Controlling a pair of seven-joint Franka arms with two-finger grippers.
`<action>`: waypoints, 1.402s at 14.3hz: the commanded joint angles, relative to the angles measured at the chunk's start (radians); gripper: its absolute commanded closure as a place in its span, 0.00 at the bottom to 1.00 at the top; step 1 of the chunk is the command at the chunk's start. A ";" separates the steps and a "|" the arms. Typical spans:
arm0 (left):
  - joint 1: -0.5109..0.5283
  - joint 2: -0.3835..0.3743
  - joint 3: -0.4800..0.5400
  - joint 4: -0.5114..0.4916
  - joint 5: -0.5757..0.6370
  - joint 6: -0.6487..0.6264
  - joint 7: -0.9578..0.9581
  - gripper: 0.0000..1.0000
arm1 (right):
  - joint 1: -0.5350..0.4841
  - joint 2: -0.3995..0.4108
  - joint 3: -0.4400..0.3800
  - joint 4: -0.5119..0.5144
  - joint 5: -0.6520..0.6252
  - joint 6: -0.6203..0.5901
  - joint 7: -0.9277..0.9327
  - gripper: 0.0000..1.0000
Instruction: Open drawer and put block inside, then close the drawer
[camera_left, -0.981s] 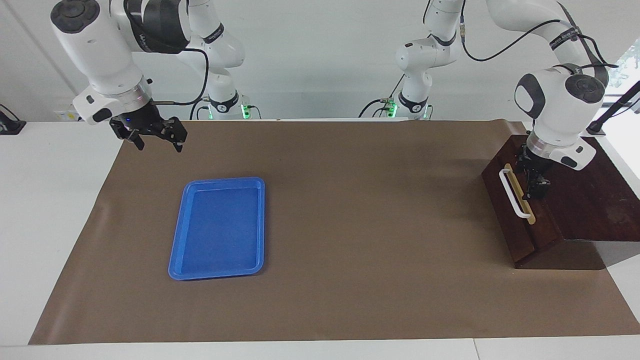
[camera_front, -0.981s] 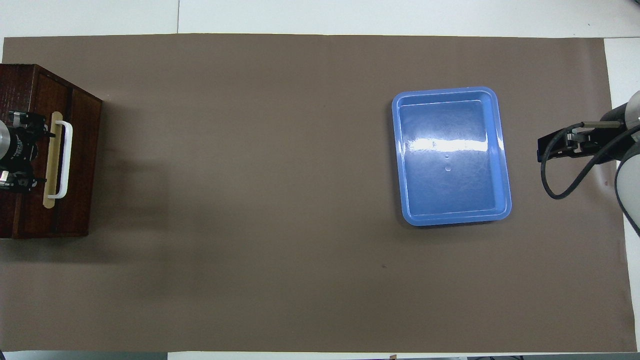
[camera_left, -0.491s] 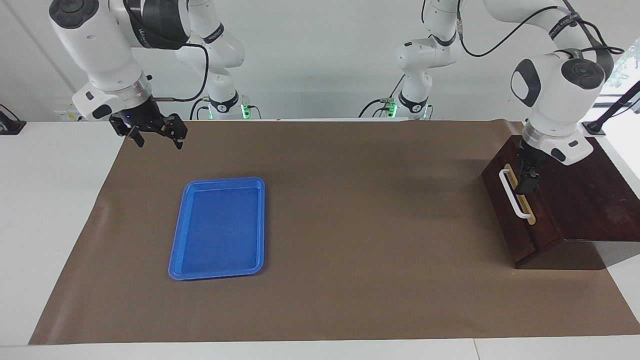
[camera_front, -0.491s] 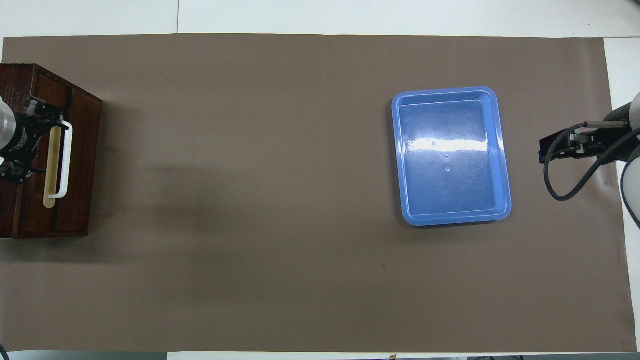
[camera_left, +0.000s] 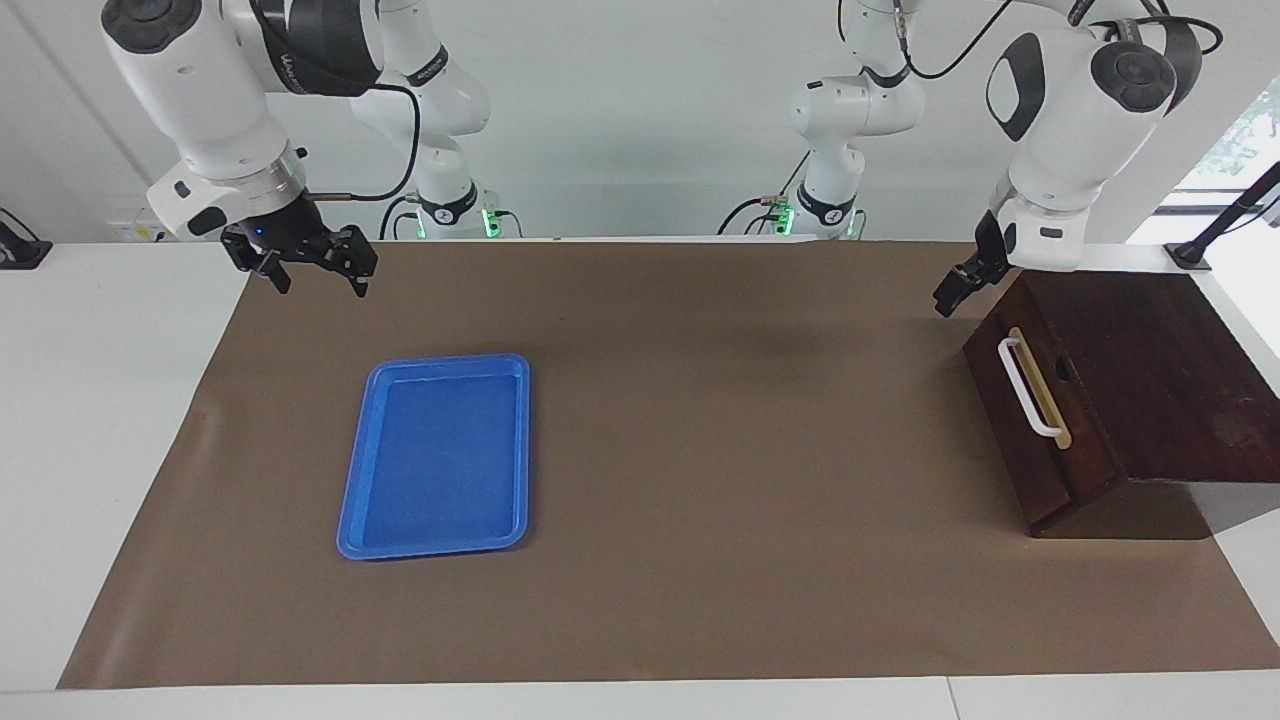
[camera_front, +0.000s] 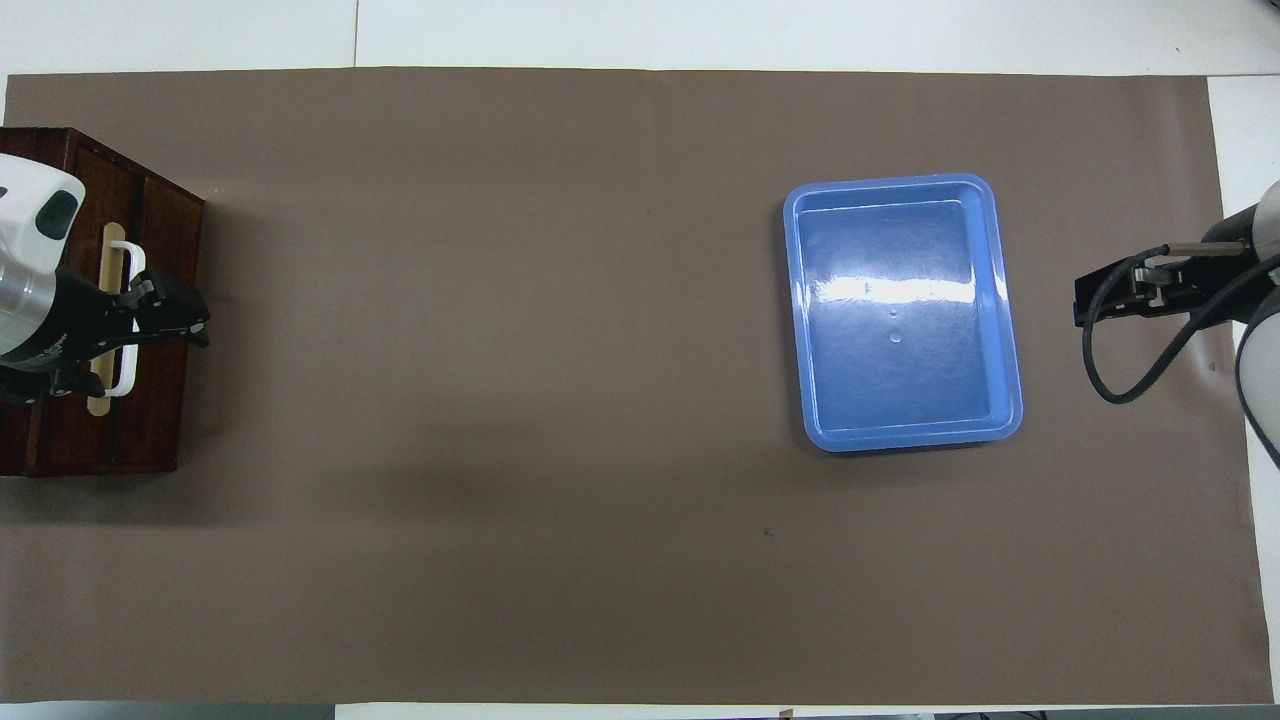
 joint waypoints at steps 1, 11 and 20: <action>-0.011 0.058 0.024 0.088 -0.071 -0.072 0.136 0.00 | -0.014 0.003 0.013 0.011 0.001 -0.010 -0.026 0.00; -0.036 0.080 0.043 0.142 -0.073 -0.093 0.287 0.00 | -0.013 0.003 0.013 0.011 0.003 -0.013 -0.026 0.00; -0.062 0.063 0.033 0.144 -0.068 -0.099 0.293 0.00 | -0.013 0.003 0.013 0.011 0.003 -0.014 -0.026 0.00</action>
